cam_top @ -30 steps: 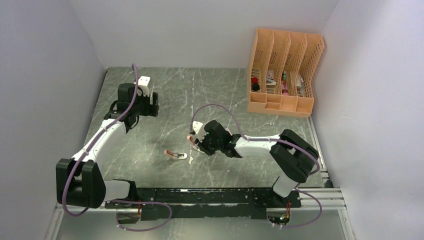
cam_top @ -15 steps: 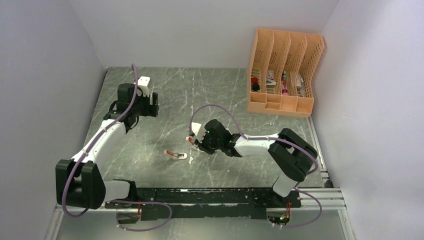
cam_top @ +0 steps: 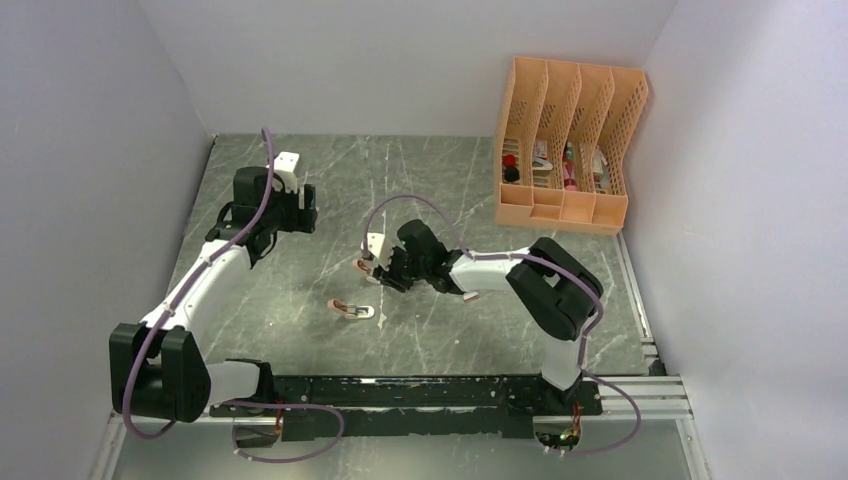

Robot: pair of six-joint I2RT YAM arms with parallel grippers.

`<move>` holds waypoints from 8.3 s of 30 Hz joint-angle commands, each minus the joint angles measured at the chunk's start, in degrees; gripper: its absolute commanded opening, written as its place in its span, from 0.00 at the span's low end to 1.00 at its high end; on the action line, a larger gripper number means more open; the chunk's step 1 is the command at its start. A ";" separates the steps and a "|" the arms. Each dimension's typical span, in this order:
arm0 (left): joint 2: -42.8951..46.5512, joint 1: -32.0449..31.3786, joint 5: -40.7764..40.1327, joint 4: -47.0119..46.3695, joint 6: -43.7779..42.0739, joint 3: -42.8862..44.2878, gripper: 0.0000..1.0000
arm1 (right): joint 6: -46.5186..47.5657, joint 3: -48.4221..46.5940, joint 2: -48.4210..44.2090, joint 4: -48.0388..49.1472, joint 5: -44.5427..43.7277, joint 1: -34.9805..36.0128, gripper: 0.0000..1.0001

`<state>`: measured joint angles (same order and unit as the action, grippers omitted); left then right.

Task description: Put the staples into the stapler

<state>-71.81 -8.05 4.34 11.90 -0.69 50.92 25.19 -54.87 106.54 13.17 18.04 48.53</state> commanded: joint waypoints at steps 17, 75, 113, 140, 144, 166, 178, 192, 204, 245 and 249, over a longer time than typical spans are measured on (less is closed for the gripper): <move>3.11 -0.29 2.41 -1.21 1.80 1.51 0.80 | -29.38 4.45 -26.77 -20.66 -28.00 -0.70 0.41; -0.81 -7.59 2.62 -3.55 4.38 4.20 0.79 | -31.87 1.94 -15.34 -32.67 -22.82 -13.98 0.73; -0.08 -7.55 2.19 -3.52 4.12 4.02 0.79 | -31.52 0.65 -8.93 -31.76 -20.83 -13.81 0.47; 0.17 -7.59 2.05 -3.37 4.20 3.85 0.79 | -31.25 -18.78 5.34 -28.04 -19.66 -7.71 0.62; 0.27 -7.59 1.73 -3.40 4.05 3.77 0.79 | -30.31 -16.10 -0.74 -24.56 -19.68 -7.77 0.62; 0.44 -7.58 0.03 -2.56 3.53 3.66 0.79 | -12.45 -8.32 -6.64 -25.81 -7.90 -9.96 0.35; 0.36 -7.59 0.25 -2.47 3.50 3.67 0.79 | -12.62 -9.21 -4.23 -28.72 -9.63 -9.96 0.31; 0.47 -7.59 0.48 -2.57 3.54 3.48 0.79 | -13.75 -9.82 -2.44 -27.61 -10.12 -10.03 0.29; 0.36 -7.55 0.28 -2.44 3.50 3.49 0.79 | -13.50 -10.72 -0.79 -27.23 -10.08 -10.00 0.29; 0.53 -7.59 -0.58 -2.58 3.46 3.22 0.79 | -13.77 -11.46 -1.81 -26.52 -10.73 -10.09 0.23; 0.49 -7.59 -0.42 -2.48 3.47 3.36 0.79 | -13.84 -11.63 -3.08 -27.33 -10.79 -10.10 0.23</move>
<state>-72.49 -15.49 4.89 9.69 3.31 54.68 11.68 -65.04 106.48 -13.67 7.84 38.59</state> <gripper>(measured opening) 0.788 0.233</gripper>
